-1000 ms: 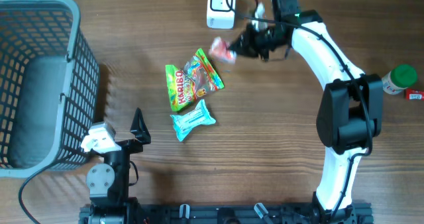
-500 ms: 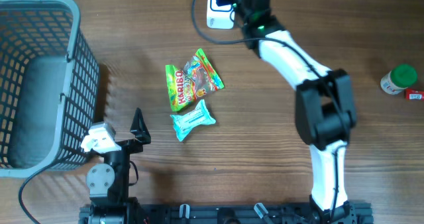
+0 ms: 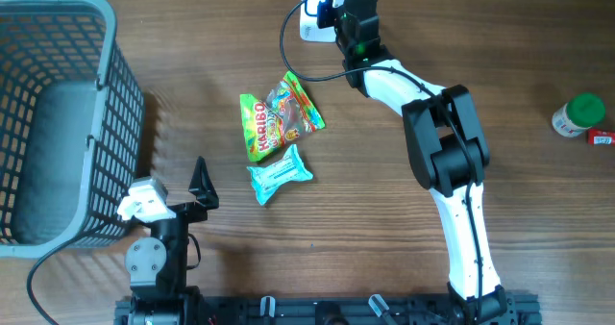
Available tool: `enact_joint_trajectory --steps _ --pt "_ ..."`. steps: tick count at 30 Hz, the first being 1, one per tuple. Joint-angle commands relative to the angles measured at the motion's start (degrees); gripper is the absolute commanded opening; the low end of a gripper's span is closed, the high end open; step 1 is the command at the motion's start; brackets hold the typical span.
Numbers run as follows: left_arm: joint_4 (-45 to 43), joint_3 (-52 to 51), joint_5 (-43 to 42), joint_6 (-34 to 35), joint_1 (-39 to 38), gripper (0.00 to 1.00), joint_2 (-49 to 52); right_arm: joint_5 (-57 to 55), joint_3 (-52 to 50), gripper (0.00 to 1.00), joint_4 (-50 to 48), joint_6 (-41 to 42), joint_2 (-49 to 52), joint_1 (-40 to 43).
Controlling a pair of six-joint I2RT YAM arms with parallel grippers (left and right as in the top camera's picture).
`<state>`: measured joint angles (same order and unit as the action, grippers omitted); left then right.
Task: Scan the item barcode
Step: 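Carry the Kleenex pack to the right edge and release it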
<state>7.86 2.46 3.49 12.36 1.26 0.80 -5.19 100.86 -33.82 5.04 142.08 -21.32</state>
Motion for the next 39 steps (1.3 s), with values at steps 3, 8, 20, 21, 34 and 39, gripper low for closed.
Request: enact_joint_trajectory --steps 3,8,20,21,34,39 --pt "-0.2 -0.4 -0.5 -0.1 0.4 1.0 -0.4 -1.4 0.2 0.04 7.3 -1.0 -9.1 0.5" --pt "-0.2 -0.4 -0.5 -0.1 0.4 1.0 -0.4 -8.5 0.2 0.04 24.2 -3.7 -21.9 4.8" --pt "-0.2 -0.4 -0.5 -0.1 0.4 1.0 -0.4 -13.0 -0.2 0.04 49.4 1.8 -17.6 39.1" --pt "-0.2 -0.4 -0.5 -0.1 0.4 1.0 -0.4 -12.1 -0.2 0.04 49.6 2.3 -16.2 41.2" --pt "-0.2 -0.4 -0.5 -0.1 0.4 1.0 -0.4 -9.8 2.3 1.0 50.6 -2.7 -16.1 50.8" --pt "-0.2 -0.4 -0.5 -0.1 0.4 1.0 -0.4 12.6 2.6 1.0 57.3 4.5 -30.1 44.2"
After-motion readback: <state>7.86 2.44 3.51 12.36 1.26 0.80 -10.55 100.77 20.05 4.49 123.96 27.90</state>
